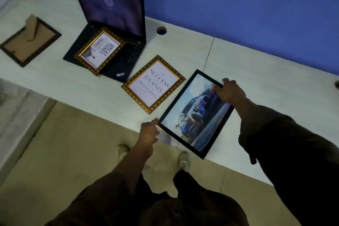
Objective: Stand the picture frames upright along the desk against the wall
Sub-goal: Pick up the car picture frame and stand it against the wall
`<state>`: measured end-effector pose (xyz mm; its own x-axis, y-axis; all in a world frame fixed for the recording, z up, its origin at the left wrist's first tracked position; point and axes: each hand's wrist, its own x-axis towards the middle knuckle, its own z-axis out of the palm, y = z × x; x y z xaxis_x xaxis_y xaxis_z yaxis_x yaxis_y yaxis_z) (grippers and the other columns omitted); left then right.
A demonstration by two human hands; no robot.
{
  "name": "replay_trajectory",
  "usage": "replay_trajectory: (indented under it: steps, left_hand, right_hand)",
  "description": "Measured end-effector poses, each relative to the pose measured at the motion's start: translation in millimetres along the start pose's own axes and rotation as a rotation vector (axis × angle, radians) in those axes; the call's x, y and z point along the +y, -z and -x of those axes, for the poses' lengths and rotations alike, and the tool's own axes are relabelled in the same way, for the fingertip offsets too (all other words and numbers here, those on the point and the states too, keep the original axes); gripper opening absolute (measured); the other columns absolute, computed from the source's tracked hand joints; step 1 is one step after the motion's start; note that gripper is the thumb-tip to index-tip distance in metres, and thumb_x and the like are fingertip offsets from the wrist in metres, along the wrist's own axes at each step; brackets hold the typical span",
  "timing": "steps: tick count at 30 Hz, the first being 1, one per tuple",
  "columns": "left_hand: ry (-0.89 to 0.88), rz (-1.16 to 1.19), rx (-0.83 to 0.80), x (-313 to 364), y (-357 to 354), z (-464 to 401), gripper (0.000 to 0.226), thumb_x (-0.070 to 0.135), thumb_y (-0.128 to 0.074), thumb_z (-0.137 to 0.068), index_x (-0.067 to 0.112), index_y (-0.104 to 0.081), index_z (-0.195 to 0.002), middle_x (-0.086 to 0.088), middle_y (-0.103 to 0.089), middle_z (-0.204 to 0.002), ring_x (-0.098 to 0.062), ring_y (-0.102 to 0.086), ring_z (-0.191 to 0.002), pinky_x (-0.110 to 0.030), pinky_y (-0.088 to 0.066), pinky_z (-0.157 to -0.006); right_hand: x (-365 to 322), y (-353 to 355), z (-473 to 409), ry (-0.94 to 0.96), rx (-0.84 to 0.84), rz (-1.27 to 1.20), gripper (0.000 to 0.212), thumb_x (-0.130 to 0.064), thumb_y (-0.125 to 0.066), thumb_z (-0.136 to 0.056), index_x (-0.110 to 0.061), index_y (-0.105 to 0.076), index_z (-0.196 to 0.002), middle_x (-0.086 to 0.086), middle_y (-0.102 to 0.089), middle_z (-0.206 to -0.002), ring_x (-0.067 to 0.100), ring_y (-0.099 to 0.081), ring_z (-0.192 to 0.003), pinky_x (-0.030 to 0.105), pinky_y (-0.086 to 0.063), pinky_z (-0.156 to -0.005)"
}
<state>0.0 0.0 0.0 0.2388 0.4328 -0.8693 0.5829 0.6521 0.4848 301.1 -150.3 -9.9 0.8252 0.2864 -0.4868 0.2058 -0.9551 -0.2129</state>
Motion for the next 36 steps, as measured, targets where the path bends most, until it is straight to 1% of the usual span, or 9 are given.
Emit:
replay_trajectory:
  steps: [2,6,12,15,18,23,30,33,36]
  left_hand:
    - [0.017,0.042,0.105,-12,-10,4,0.039,0.043,-0.06,-0.095,0.01,-0.055,-0.116,-0.01,-0.057,-0.093,-0.024,-0.058,-0.087,-0.033,-0.043,-0.067]
    - [0.125,0.151,0.089,-33,-29,13,0.059,0.049,-0.059,-0.092,0.013,-0.043,-0.136,-0.014,-0.059,-0.112,-0.024,-0.059,-0.093,-0.038,-0.045,-0.071]
    - [0.293,0.282,0.12,-39,-51,15,0.08,0.052,-0.062,-0.091,0.019,-0.018,-0.149,-0.018,-0.038,-0.154,-0.038,-0.046,-0.134,-0.06,-0.036,-0.111]
    - [0.278,0.411,0.104,-48,-53,16,0.069,0.047,-0.063,-0.092,0.018,-0.023,-0.14,-0.02,-0.047,-0.143,-0.037,-0.056,-0.119,-0.058,-0.045,-0.103]
    - [0.24,0.429,0.131,-50,-50,18,0.066,0.043,-0.064,-0.092,0.016,-0.026,-0.138,-0.02,-0.054,-0.133,-0.032,-0.062,-0.105,-0.047,-0.054,-0.082]
    - [0.201,0.365,0.213,-55,-23,17,0.068,0.036,-0.065,-0.093,0.008,-0.03,-0.143,-0.028,-0.055,-0.132,-0.026,-0.059,-0.075,-0.036,-0.05,-0.048]
    - [0.058,0.437,0.297,-60,27,30,0.071,0.039,-0.068,-0.09,0.005,-0.031,-0.141,-0.023,-0.057,-0.117,-0.027,-0.061,-0.082,-0.034,-0.052,-0.058]
    - [0.004,0.451,0.347,-58,59,25,0.076,0.044,-0.073,-0.076,0.005,-0.045,-0.136,-0.022,-0.064,-0.117,-0.032,-0.066,-0.088,-0.04,-0.058,-0.066]
    - [-0.089,0.431,0.398,-40,92,52,0.037,0.027,-0.062,-0.093,0.001,-0.06,-0.119,-0.015,-0.059,-0.082,-0.025,-0.05,-0.06,-0.031,-0.042,-0.055]
  right_hand:
    - [1,0,1,-0.018,-0.058,0.053,0.074,-0.069,-0.042,-0.091,-0.01,-0.047,-0.137,0.024,-0.049,-0.138,0.046,-0.053,-0.125,0.055,-0.043,-0.106]
    - [1,-10,5,0.035,-0.076,0.122,0.072,-0.065,-0.038,-0.095,-0.008,-0.044,-0.14,0.024,-0.047,-0.14,0.045,-0.05,-0.128,0.054,-0.039,-0.109]
    - [8,-19,3,0.054,-0.081,0.134,0.074,-0.067,-0.042,-0.094,-0.009,-0.043,-0.14,0.023,-0.045,-0.141,0.044,-0.049,-0.129,0.054,-0.041,-0.107]
    - [6,-25,8,0.064,-0.091,0.166,0.077,-0.07,-0.041,-0.092,-0.011,-0.044,-0.142,0.022,-0.045,-0.142,0.043,-0.047,-0.131,0.052,-0.04,-0.108]
    - [3,-35,15,0.067,-0.116,0.167,0.081,-0.073,-0.038,-0.091,-0.011,-0.044,-0.142,0.021,-0.046,-0.142,0.042,-0.048,-0.131,0.051,-0.04,-0.108]
    - [9,-42,23,0.071,-0.18,0.095,0.084,-0.072,-0.035,-0.094,-0.004,-0.049,-0.14,0.025,-0.055,-0.141,0.041,-0.053,-0.128,0.045,-0.043,-0.105]
    - [-21,-49,49,0.217,-0.364,0.177,0.092,-0.076,-0.019,-0.093,-0.004,-0.061,-0.133,0.026,-0.063,-0.13,0.041,-0.062,-0.114,0.041,-0.048,-0.097]
    - [-57,-44,60,0.304,-0.402,0.155,0.093,-0.08,-0.02,-0.09,-0.005,-0.064,-0.124,0.025,-0.068,-0.119,0.039,-0.068,-0.099,0.046,-0.056,-0.093]
    - [-98,-41,72,0.399,-0.41,0.112,0.082,-0.078,-0.025,-0.091,-0.009,-0.065,-0.108,0.02,-0.071,-0.103,0.035,-0.071,-0.083,0.047,-0.061,-0.084]
